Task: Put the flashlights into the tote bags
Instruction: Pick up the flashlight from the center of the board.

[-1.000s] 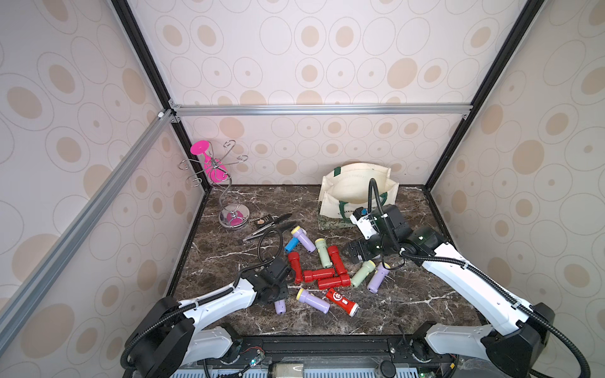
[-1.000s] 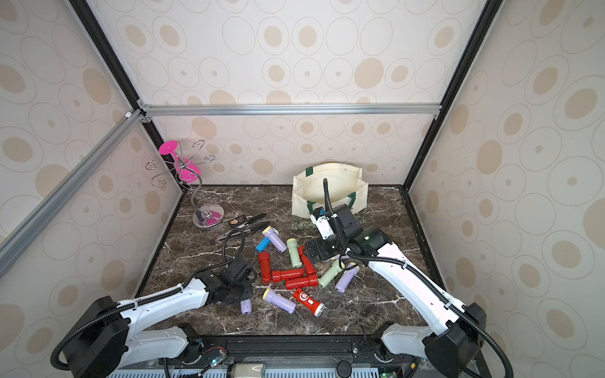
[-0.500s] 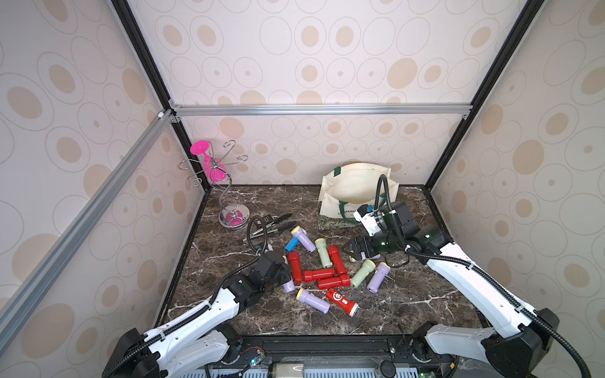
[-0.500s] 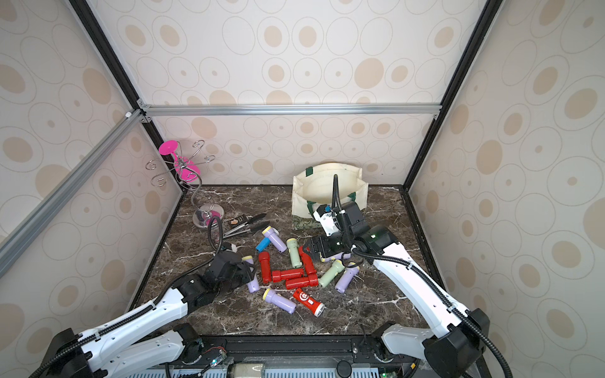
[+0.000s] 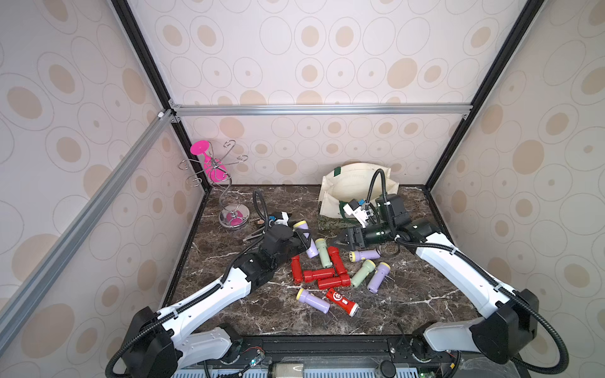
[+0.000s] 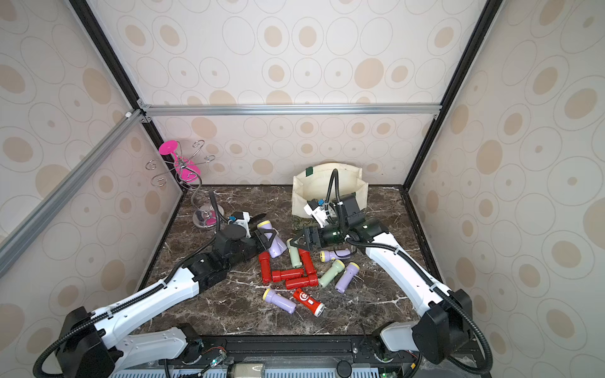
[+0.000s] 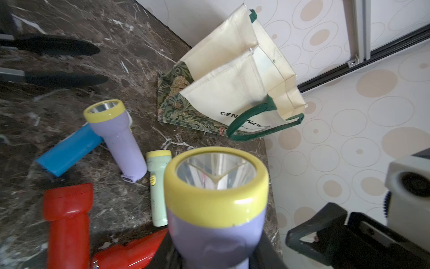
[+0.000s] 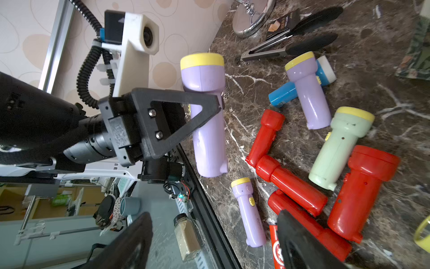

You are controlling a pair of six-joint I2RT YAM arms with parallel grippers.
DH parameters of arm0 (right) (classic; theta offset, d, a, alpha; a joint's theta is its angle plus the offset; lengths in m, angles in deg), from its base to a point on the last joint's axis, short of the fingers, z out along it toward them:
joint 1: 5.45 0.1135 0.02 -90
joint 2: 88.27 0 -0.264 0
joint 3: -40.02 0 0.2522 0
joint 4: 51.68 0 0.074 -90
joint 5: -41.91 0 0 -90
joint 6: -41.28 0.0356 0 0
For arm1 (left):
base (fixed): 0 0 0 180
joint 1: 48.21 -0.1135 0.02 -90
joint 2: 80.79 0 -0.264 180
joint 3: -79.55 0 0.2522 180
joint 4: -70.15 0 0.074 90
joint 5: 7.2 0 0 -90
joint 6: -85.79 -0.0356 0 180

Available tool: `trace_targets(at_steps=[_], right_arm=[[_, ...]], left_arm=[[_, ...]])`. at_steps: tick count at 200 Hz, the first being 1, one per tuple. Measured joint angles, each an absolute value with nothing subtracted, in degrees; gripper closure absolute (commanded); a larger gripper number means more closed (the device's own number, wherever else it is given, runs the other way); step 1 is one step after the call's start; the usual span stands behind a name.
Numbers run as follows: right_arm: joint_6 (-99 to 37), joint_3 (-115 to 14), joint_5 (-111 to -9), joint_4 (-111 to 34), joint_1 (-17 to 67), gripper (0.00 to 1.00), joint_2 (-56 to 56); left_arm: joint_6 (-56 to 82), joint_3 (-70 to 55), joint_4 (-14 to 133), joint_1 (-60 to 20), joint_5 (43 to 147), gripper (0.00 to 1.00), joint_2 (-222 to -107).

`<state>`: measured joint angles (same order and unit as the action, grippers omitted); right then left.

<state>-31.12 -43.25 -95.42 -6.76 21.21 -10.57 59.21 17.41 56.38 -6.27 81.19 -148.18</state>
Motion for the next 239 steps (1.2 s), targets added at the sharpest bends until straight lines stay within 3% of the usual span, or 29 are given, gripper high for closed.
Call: trace_targets(at_steps=[60,133,176,224,239], right_arm=[[-32.10,-44.92,-95.91,-8.07,23.13,0.27,-7.38],[-34.50,-46.21,-90.11,-7.05,24.59,0.20,-5.68],[-35.90,-46.84,-88.04,-6.72,26.41,0.35,-5.42],[-36.91,-47.98,-86.97,-6.52,26.95,0.35,-4.24],[-37.39,-48.00,-86.55,-6.17,27.28,0.30,-3.95]], left_arm=[[62.32,12.87,58.35,-5.92,85.17,0.90,-153.34],[68.70,15.47,65.15,-5.64,87.92,0.90,-154.28],[70.91,15.79,66.13,-5.53,88.79,0.91,-154.28],[72.96,16.52,68.60,-5.25,88.93,0.92,-154.43],[73.20,16.52,69.01,-5.09,88.93,0.92,-154.63]])
